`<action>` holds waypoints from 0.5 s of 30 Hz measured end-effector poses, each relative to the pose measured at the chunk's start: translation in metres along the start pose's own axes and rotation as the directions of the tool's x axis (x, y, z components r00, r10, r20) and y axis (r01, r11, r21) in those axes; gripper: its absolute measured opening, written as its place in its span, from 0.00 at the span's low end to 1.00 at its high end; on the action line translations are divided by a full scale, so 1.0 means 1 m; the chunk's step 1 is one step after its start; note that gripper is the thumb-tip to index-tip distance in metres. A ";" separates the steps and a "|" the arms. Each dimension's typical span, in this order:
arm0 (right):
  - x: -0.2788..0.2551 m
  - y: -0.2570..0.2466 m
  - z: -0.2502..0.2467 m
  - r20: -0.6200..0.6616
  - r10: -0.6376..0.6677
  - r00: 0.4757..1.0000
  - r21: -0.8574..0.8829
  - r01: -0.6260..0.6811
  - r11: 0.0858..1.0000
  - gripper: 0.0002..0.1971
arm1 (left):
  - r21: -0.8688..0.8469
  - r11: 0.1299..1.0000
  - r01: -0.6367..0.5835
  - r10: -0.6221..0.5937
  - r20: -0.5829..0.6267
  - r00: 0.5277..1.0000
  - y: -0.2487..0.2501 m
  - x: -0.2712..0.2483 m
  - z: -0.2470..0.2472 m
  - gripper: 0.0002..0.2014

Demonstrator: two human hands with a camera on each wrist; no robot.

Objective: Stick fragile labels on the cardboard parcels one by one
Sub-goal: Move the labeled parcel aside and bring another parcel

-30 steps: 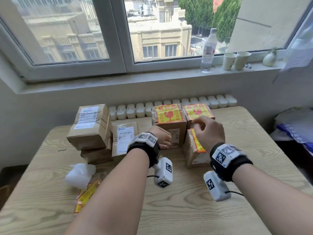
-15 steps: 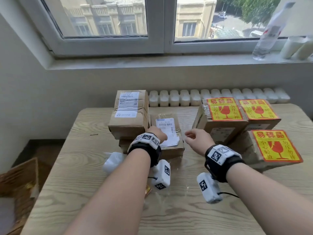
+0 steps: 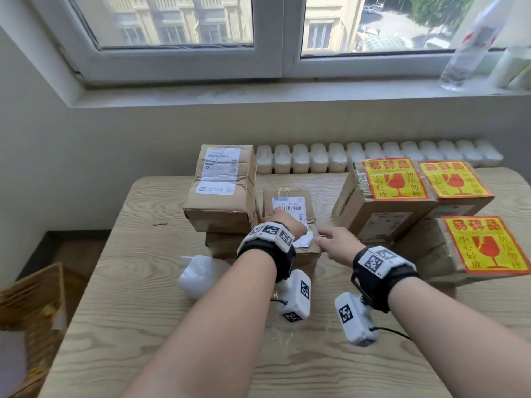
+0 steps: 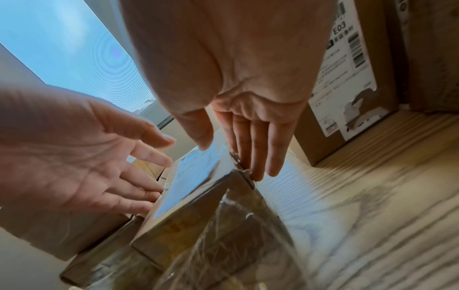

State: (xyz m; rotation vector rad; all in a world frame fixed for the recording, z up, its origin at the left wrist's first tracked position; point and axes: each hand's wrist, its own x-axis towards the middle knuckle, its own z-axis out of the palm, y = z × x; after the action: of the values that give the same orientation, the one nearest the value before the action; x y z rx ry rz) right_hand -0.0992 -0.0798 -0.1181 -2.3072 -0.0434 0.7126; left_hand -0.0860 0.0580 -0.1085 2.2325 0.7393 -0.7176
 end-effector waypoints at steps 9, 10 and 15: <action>-0.017 0.016 -0.008 0.054 0.150 0.987 -0.081 -0.145 0.986 0.20 | -0.029 1.000 0.007 -0.007 0.019 1.000 -0.013 -0.009 -0.003 0.29; -0.020 0.018 -0.008 0.053 0.157 0.986 -0.079 -0.153 0.985 0.22 | -0.010 1.000 0.001 -0.001 0.021 1.000 -0.014 -0.010 0.000 0.25; -0.021 0.021 -0.005 0.060 0.131 0.990 -0.047 -0.128 0.991 0.26 | -0.105 0.994 0.012 -0.006 0.054 0.999 -0.017 -0.018 0.009 0.27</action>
State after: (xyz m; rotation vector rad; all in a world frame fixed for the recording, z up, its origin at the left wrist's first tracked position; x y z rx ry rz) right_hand -0.1174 -0.1032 -0.1180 -2.3448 0.0638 0.8580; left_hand -0.1121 0.0564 -0.1094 2.1084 0.7443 -0.7236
